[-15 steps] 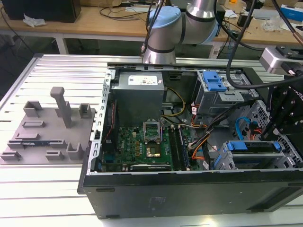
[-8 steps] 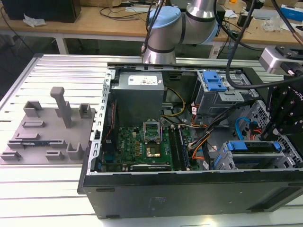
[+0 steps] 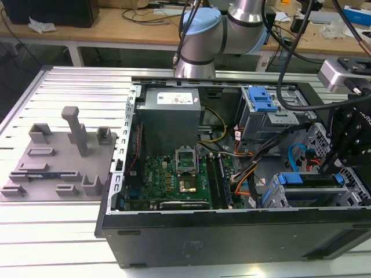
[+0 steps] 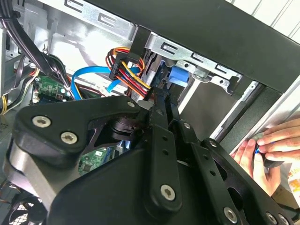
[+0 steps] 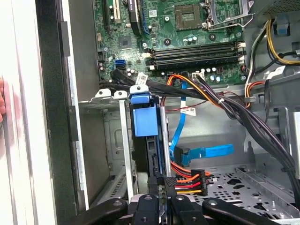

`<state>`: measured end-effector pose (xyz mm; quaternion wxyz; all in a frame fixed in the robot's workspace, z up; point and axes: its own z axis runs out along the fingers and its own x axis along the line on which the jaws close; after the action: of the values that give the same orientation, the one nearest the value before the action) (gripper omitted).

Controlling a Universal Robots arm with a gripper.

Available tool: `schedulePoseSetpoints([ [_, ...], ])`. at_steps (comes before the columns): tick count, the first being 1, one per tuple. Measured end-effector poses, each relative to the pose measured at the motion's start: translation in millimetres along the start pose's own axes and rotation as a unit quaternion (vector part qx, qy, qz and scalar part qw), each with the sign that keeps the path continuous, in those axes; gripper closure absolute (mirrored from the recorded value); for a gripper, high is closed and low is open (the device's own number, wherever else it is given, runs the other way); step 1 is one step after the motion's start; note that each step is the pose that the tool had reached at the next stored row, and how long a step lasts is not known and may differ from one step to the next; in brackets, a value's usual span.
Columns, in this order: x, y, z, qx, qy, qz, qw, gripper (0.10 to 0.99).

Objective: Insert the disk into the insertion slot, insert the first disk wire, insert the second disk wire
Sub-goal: 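Insert the first disk wire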

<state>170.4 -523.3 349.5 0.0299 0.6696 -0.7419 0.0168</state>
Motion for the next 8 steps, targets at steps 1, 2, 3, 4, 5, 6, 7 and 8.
schedulePoseSetpoints([
  [1,0.2,0.0,0.4,0.0000,0.0000,0.000,1.0000,0.922],
  [2,0.3,-0.1,0.8,0.0000,0.0001,0.000,1.0000,0.922],
  [3,0.3,-0.1,1.2,0.0000,0.0000,0.000,1.0000,0.922],
  [4,0.3,-0.1,1.4,0.0000,0.0000,0.000,1.0000,0.922],
  [5,0.4,-0.1,1.7,0.0000,0.0000,0.000,1.0000,0.922],
  [6,0.5,-0.1,2.0,0.0000,0.0000,0.000,1.0000,0.922],
  [7,0.6,-0.1,2.3,0.0000,0.0000,0.000,1.0000,0.922],
  [8,0.6,-0.1,2.5,0.0000,0.0000,0.000,1.0000,0.922],
])
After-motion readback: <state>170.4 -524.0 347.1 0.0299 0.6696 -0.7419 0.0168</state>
